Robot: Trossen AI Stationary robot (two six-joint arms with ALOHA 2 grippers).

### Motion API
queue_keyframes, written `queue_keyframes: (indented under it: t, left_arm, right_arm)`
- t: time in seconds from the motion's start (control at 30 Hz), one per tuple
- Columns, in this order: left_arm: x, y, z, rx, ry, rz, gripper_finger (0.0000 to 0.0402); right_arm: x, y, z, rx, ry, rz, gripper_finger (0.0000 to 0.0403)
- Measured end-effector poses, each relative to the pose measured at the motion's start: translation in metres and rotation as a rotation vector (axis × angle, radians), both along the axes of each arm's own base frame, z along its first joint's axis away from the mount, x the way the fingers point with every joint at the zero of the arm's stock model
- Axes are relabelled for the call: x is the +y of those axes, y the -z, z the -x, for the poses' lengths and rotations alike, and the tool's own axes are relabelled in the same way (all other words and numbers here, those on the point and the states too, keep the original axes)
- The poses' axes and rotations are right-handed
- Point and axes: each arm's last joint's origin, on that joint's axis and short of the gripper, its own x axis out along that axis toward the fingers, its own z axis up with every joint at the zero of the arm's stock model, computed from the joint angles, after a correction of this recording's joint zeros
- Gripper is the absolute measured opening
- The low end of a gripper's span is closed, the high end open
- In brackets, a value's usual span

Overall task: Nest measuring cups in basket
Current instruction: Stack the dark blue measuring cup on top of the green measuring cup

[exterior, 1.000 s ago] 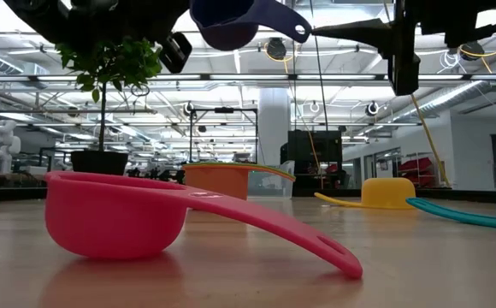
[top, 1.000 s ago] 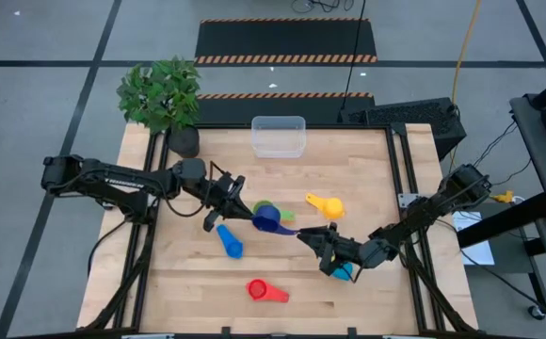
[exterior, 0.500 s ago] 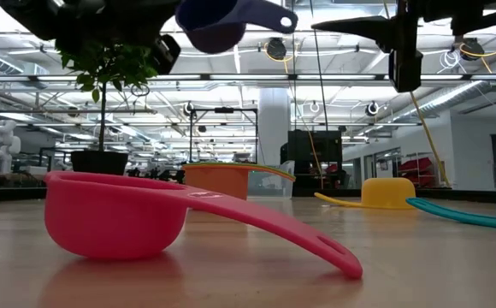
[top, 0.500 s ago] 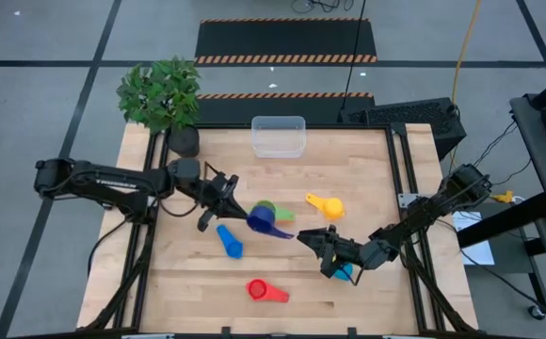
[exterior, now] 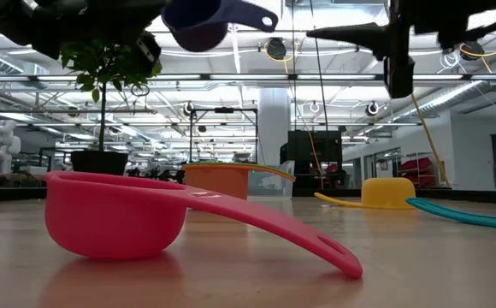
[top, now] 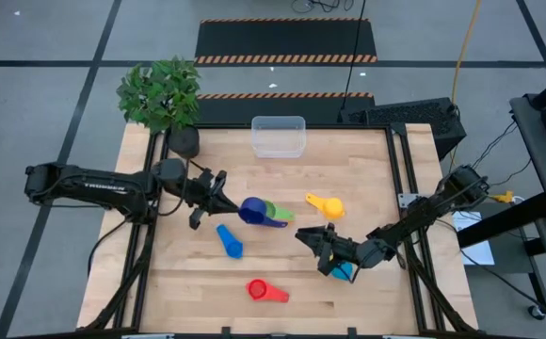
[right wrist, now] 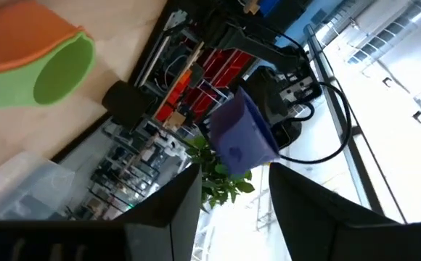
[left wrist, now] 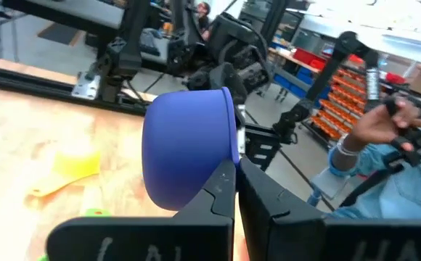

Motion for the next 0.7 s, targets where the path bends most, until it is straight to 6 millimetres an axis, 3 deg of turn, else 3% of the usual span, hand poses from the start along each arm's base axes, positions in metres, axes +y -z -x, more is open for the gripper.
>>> queue_keyframes:
  t: [0.23,0.7]
  left_arm:
    - [0.001,0.003,-0.011,-0.02,-0.009,0.047,0.0004]
    - [-0.004,0.01,-0.015,0.016,0.015,0.061,0.001]
  right_arm:
    - [0.003,0.014,-0.018,0.039,0.02,0.107,0.0155]
    - [0.004,0.009,-0.026,0.018,0.037,0.209,0.0155]
